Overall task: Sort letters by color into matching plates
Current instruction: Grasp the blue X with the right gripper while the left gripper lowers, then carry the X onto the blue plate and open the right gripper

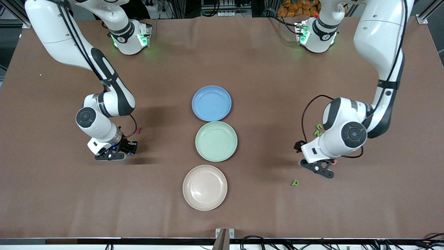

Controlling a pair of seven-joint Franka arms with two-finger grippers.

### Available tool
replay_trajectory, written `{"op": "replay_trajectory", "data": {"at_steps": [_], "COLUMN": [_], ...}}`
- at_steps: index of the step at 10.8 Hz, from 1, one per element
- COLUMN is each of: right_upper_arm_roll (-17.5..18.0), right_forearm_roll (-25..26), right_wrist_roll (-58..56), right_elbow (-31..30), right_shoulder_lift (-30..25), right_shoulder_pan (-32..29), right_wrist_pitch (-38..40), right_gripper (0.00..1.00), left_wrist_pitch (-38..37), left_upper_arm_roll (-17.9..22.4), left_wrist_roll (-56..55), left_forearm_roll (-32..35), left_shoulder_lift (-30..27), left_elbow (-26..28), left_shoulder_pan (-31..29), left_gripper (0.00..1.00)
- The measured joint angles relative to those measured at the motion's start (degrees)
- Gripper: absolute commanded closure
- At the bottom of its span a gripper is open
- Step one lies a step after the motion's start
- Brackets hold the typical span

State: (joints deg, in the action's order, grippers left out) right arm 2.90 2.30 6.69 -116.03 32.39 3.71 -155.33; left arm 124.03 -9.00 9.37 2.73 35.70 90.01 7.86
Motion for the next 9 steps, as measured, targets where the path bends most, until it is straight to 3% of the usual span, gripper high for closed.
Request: {"op": "replay_trajectory", "data": {"at_steps": [5,9], "right_upper_arm_roll": [0.0,1.4], "right_forearm_roll": [0.0,0.0], "right_wrist_roll": [0.9,9.3], "right_elbow": [1.2,2.8], "right_shoulder_lift": [-1.0,-7.8], "right_shoulder_pan": [0.7,4.5], "right_wrist_pitch": [1.9,15.9], "right_gripper": [1.0,1.0], "left_wrist_pitch": [4.6,16.6], "left_upper_arm_roll": [-1.1,-0.4], "left_wrist_roll": [5.5,7.0], "left_forearm_roll": [-2.9,-0.8], "left_shoulder_lift": [2.5,5.0], "left_elbow": [-0.3,-0.3], "left_shoulder_pan": [0.7,-1.3], "left_gripper": [0.0,0.0]}}
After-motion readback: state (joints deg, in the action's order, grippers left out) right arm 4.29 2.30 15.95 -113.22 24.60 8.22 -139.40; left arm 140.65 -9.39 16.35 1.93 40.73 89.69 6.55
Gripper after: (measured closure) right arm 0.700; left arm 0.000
